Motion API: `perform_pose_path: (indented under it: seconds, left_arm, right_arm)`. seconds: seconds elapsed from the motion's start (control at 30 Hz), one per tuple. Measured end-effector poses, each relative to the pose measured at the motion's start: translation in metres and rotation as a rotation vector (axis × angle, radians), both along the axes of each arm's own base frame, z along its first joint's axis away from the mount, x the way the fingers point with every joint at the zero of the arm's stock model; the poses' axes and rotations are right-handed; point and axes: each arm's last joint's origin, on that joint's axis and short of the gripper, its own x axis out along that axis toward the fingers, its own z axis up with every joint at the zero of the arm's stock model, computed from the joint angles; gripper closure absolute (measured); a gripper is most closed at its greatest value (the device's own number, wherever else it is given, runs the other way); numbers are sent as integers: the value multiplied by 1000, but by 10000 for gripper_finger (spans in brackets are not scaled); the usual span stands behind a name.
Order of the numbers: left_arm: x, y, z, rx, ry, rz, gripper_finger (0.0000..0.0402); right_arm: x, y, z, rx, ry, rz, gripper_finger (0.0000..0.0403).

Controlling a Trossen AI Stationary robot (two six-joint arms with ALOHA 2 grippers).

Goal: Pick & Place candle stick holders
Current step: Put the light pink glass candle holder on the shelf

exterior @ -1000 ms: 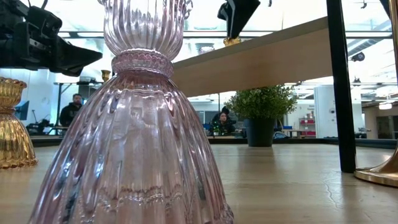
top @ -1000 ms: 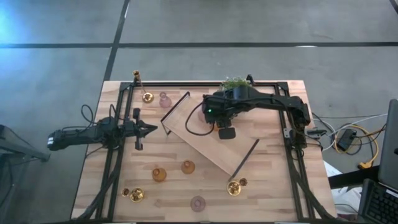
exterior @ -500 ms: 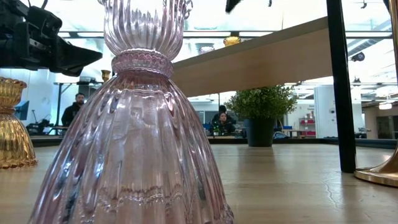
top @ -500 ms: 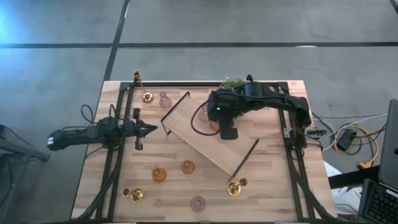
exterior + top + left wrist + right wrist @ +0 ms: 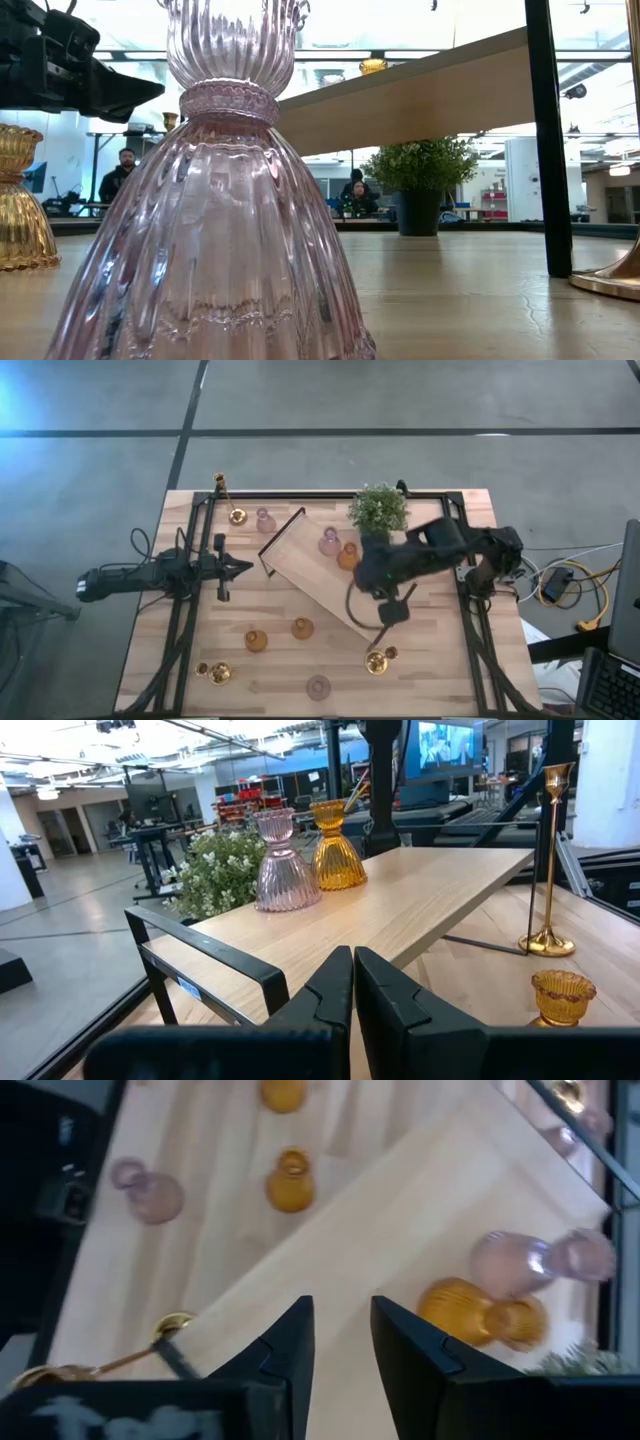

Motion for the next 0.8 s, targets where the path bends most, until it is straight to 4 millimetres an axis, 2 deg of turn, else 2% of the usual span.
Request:
perform_pose_path:
  seconds: [0.23,0.47,0.63,0.8]
  left_arm:
    - [0,0,0,0,0,1,383]
    - [0,0,0,-3,-1,0,383]
    - [0,0,0,-3,-1,1,383]
    - [0,0,0,-3,-1,0,383]
  right_arm:
    - [-4,26,-2,9,-2,66,328]
    - [-4,30,-2,51,-7,12,344]
    - [10,37,-2,85,-91,61,345]
    - [27,47,-16,81,-72,174,337]
